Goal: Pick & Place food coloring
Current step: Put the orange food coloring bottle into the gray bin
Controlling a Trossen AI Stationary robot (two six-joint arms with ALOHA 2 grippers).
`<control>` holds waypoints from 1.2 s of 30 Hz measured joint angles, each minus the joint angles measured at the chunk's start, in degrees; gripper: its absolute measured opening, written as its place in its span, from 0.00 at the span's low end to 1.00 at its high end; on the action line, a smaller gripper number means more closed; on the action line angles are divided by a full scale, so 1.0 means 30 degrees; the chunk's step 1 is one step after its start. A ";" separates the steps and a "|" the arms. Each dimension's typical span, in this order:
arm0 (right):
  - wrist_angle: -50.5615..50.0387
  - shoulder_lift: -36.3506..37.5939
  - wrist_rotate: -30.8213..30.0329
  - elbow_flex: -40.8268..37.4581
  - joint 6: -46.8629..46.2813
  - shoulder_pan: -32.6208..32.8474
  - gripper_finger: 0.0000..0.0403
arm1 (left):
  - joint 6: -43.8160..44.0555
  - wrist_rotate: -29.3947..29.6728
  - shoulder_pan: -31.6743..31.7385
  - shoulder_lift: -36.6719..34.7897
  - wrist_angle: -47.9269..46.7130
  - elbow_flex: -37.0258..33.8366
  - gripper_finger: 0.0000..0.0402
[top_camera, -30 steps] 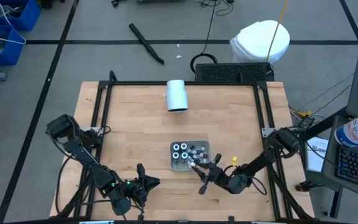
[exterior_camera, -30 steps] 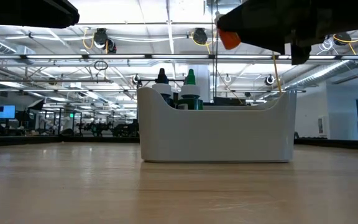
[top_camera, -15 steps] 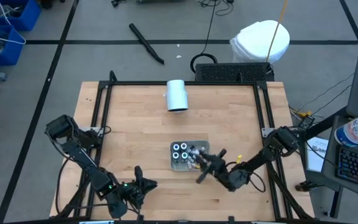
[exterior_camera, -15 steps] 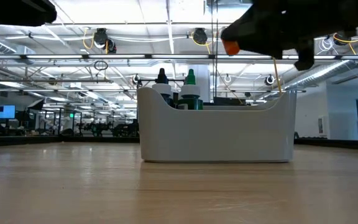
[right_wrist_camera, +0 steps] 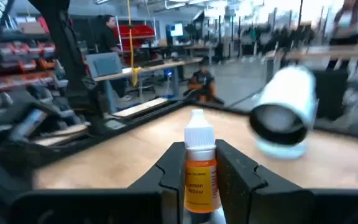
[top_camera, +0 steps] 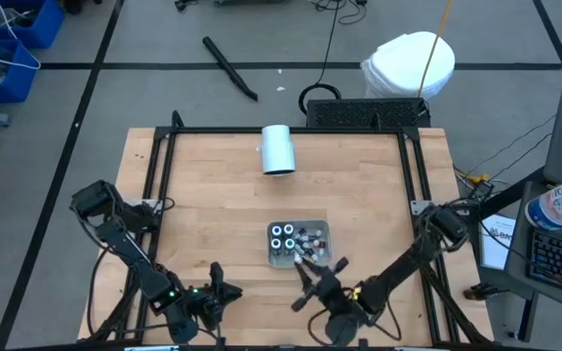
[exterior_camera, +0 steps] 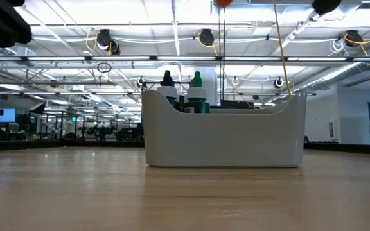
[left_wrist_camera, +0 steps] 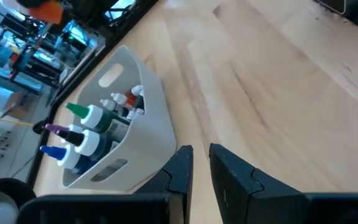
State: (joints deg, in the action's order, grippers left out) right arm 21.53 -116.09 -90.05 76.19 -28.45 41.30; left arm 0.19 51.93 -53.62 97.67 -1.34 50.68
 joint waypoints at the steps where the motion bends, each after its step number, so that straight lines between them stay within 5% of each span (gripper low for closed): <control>1: 0.0344 -0.0314 0.0034 0.0224 0.0003 0.0049 0.13 | 0.0047 -0.0013 -0.0065 0.0000 -0.0022 0.0000 0.16; 10: 0.3061 -0.3395 0.0046 0.0195 -0.1622 -0.0328 0.13 | 0.0179 -0.0140 -0.0530 0.0007 -0.0023 0.0000 0.16; 21: 0.3635 -0.3335 0.0015 0.0134 0.1786 -0.0341 0.13 | 0.0406 -0.0149 -0.0804 0.0007 -0.0025 0.0000 0.16; 31: 0.3733 -0.3360 0.0019 -0.2747 -0.3148 -0.0658 0.13 | 0.0537 -0.0149 -0.0804 0.0007 -0.0007 0.0000 0.16; 36: 0.4765 -0.3360 0.0020 -0.3216 -0.1744 -0.0650 0.13 | 0.0539 -0.0142 -0.0796 0.0007 0.0000 0.0000 0.16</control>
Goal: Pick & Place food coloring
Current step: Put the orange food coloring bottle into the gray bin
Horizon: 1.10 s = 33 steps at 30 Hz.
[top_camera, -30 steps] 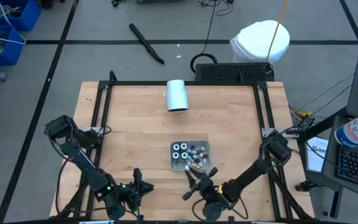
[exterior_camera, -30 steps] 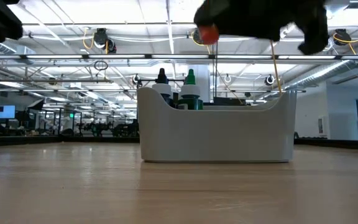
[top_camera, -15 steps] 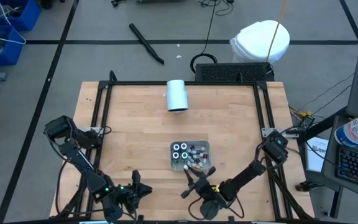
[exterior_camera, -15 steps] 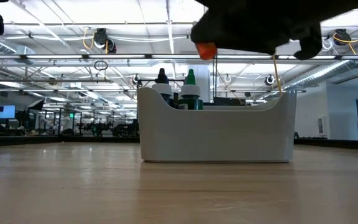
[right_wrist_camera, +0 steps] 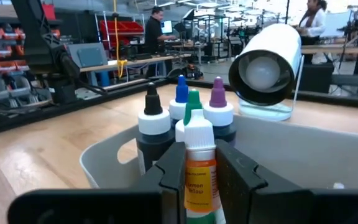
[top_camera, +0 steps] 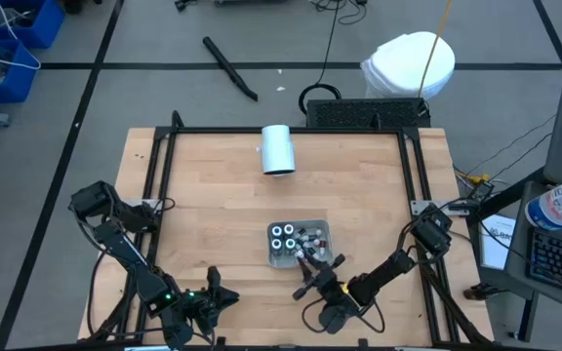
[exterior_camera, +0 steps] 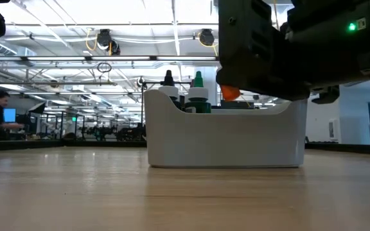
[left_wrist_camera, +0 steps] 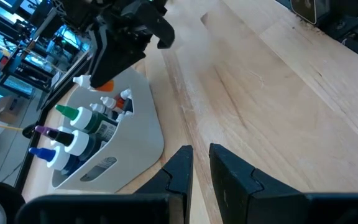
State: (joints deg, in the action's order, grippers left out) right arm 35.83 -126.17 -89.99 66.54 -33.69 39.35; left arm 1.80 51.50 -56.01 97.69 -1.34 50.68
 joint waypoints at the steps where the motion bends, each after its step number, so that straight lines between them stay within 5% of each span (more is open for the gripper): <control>1: 0.0137 0.0007 -0.0004 0.0000 0.0395 -0.0012 0.13 | 0.0000 0.0000 0.0015 0.0000 0.0000 0.0000 0.16; 13: 0.3241 0.0255 -0.0001 -0.0015 0.5311 -0.0616 0.15 | 0.0079 0.0000 0.0035 0.0000 0.0029 0.0000 0.16; 24: 0.3212 0.3772 0.0060 -0.0674 1.2985 -0.0041 0.13 | 0.0042 -0.0029 0.0035 0.0000 -0.0029 0.0000 0.16; 33: 0.5038 0.8679 0.8667 -0.6871 1.1728 -0.0245 0.13 | -0.0152 -0.0072 0.0035 0.0000 0.0032 0.0000 0.16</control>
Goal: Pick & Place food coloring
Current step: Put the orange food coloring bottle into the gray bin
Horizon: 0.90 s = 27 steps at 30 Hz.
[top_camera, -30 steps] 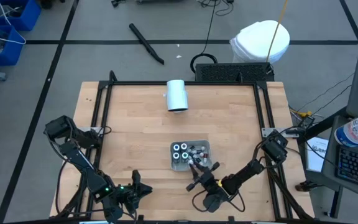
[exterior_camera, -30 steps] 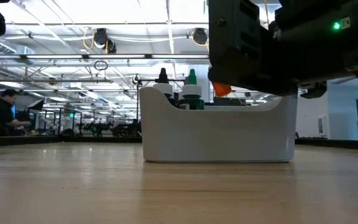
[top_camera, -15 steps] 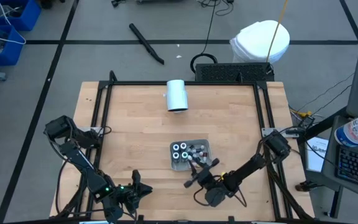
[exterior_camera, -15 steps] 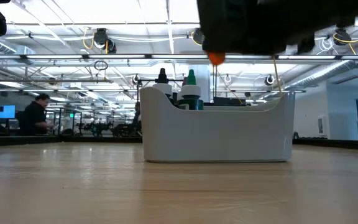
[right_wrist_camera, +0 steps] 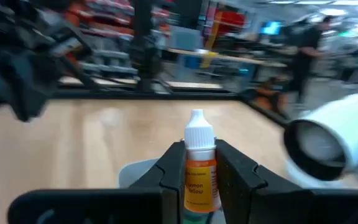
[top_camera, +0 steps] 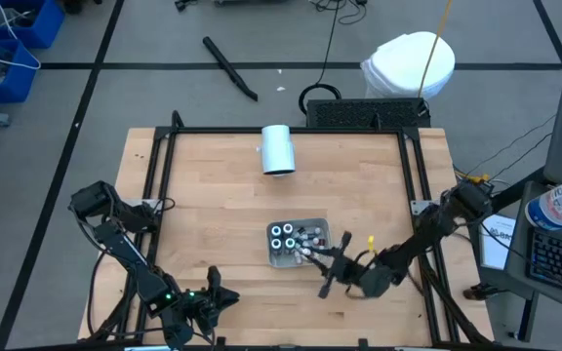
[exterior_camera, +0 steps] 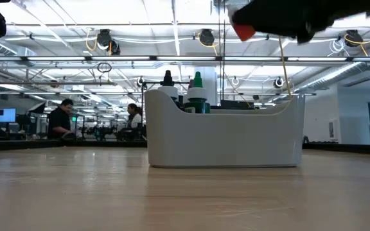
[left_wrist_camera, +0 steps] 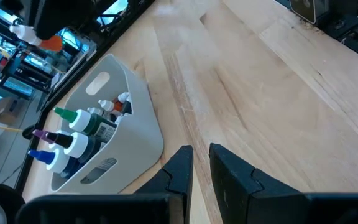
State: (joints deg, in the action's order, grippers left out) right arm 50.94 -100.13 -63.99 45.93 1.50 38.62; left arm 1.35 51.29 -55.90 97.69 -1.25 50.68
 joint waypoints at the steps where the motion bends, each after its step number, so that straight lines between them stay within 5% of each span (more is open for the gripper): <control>1: 0.0784 0.0276 0.0753 -0.0728 -0.0140 -0.0195 0.13 | -0.0041 0.0010 0.0000 0.0000 0.0007 0.0000 0.16; 5: 0.3859 0.0603 0.3836 -0.3002 -0.0237 -0.1158 0.13 | -0.0325 0.0037 0.0000 0.0000 0.0130 0.0000 0.16; 13: 0.4746 0.0603 0.5321 -0.4131 -0.0497 -0.1569 0.13 | -0.0778 0.0016 0.0000 0.0000 0.0894 -0.0004 0.16; 20: 0.4636 0.0603 0.6370 -0.4131 -0.0157 -0.1043 0.13 | -0.5857 -0.0108 0.0470 0.0000 0.4351 0.0112 0.16; 27: 0.4552 0.0603 0.7935 -0.4116 -0.0137 -0.0468 0.14 | -1.0321 -0.3310 0.2557 0.0007 0.0536 0.2719 0.16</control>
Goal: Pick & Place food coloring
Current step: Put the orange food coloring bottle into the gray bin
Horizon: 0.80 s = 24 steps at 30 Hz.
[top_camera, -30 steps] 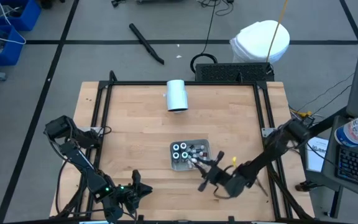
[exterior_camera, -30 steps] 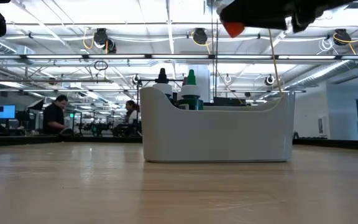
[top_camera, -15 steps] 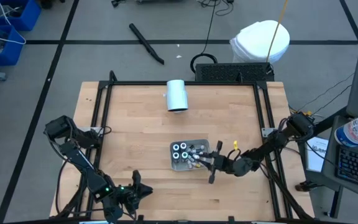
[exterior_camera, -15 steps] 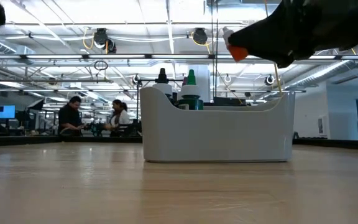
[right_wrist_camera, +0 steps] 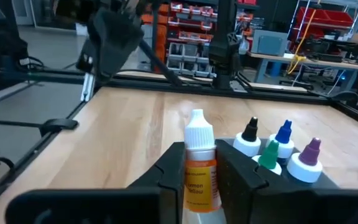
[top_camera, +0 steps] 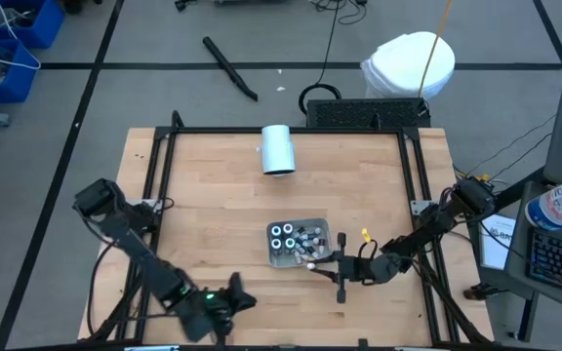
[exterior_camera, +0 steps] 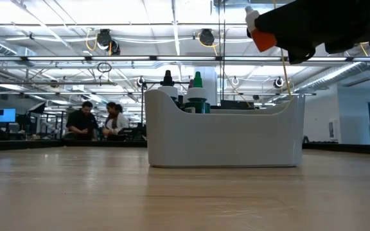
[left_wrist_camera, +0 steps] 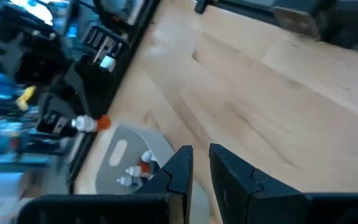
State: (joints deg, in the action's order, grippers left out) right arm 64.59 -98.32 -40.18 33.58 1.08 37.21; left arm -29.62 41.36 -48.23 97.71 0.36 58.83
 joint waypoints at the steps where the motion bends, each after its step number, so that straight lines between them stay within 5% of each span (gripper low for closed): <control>1: -0.0050 -0.0007 -0.0014 0.0000 0.0063 0.0021 0.15 | -0.0323 -0.1002 0.0553 0.0000 -0.0809 0.0653 0.16; 5: -0.0076 -0.0007 0.0063 0.0000 0.0315 0.0014 0.14 | -0.2438 -0.5615 0.2640 0.0020 -0.2537 0.2843 0.16; 8: -0.0145 -0.0007 0.1233 0.0000 0.0357 0.0014 0.14 | -0.4272 -0.6282 0.3792 0.0066 -0.2789 0.3601 0.19; 14: -0.0248 -0.0007 0.3474 0.0000 -0.0130 0.0014 0.14 | -0.7482 -0.9544 0.5219 0.0083 -0.2678 0.3889 0.42; 19: -0.0905 -0.0007 0.3468 0.0000 -0.1498 -0.0405 0.14 | -1.1155 -0.8222 0.5500 0.0547 -0.1853 0.3889 0.61; 24: -0.2188 -0.0007 0.3574 0.0177 -0.3754 -0.1345 0.14 | -1.3659 -0.7547 0.5651 0.1543 0.0214 0.3889 0.68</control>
State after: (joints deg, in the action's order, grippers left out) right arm 58.03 -98.35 -29.46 34.11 -10.18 33.18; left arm -70.59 18.72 -31.28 102.34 1.00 70.50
